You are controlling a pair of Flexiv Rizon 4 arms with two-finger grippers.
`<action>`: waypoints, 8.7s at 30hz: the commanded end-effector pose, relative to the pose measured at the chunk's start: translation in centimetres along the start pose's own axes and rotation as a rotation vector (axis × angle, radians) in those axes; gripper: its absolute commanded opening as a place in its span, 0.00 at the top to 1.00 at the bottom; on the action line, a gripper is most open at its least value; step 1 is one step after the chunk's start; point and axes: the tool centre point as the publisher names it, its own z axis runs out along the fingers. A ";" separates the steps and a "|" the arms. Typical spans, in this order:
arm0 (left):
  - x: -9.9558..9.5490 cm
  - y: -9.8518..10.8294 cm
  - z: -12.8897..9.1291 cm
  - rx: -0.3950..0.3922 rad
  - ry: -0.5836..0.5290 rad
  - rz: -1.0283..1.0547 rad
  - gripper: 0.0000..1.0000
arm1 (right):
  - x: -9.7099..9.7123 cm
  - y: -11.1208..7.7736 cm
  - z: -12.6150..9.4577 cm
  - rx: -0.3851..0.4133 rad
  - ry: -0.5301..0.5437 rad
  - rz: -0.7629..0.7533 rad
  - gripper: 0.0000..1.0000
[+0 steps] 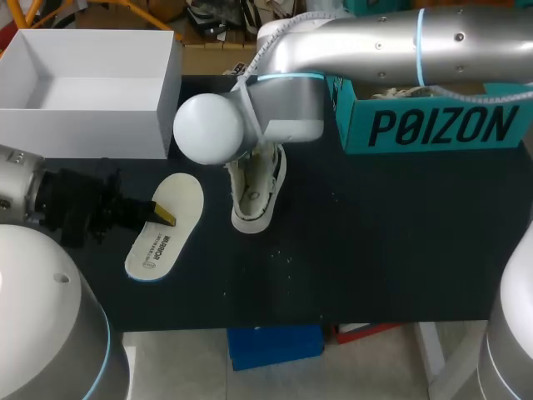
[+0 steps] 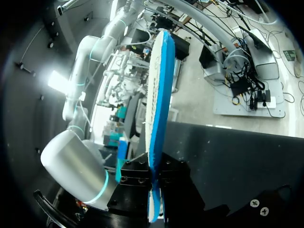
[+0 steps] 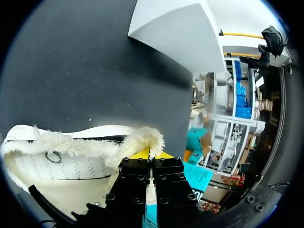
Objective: Take the shoe out of the shoebox, open the shoe tongue, remove and reinsert the insole, then place the shoe into the shoebox
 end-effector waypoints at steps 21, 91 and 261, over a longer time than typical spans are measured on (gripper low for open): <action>-0.1 -0.1 -0.1 -0.001 0.004 0.000 1.00 | 1.2 -0.5 1.4 -0.088 0.106 0.066 0.00; -0.1 -0.1 -0.1 -0.001 0.004 0.000 1.00 | 8.0 -14.5 -24.6 -0.417 0.201 0.619 0.00; 3.1 16.8 13.9 0.073 0.460 -0.010 1.00 | 8.0 -14.5 -24.6 -0.417 0.201 0.619 0.00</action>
